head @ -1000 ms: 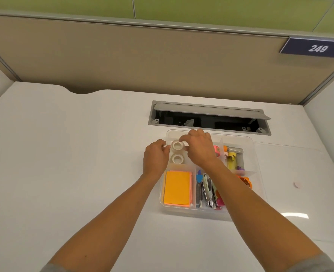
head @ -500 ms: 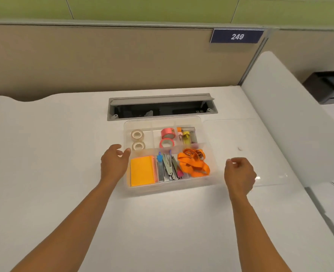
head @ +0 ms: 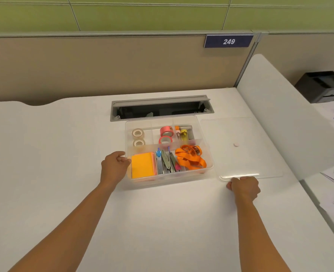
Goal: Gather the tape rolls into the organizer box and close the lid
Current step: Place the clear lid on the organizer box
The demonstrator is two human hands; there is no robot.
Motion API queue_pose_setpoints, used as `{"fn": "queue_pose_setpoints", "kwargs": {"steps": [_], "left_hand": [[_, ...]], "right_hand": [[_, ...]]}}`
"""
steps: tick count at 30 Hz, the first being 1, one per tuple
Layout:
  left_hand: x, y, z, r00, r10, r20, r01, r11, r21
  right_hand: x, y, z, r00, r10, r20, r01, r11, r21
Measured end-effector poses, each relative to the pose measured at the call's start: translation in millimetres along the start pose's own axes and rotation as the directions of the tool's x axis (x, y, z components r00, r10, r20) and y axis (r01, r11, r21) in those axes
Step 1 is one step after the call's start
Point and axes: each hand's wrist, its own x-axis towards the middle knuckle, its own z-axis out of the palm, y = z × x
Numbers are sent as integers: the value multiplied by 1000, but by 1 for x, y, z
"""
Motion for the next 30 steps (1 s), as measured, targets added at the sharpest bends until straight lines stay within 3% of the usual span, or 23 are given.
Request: {"fn": "queue_pose_setpoints", "kwargs": {"steps": [9, 14, 17, 20, 25, 28, 30], "left_hand": [[4, 0, 0, 1000, 30, 4, -30, 999, 11], [4, 0, -2, 999, 35, 11, -35, 999, 22], [5, 2, -3, 999, 32, 31, -33, 999, 32], [6, 2, -5, 998, 25, 50, -27, 999, 42], [7, 3, -6, 998, 22, 57, -24, 999, 45], [10, 3, -10, 996, 5, 89, -5, 1000, -1], [13, 4, -15, 997, -2, 78, 5, 999, -35]], "right_hand": [[-5, -1, 4, 978, 207, -32, -194, 951, 241], [-10, -2, -2, 969, 245, 42, -244, 907, 343], [-3, -1, -5, 950, 260, 175, -313, 781, 540], [2, 0, -12, 942, 179, 285, -331, 638, 695], [5, -12, -19, 967, -16, 256, -195, 602, 774], [3, -25, -20, 986, -87, 142, -46, 678, 734], [1, -32, -19, 982, -187, 1, 143, 758, 636]]}}
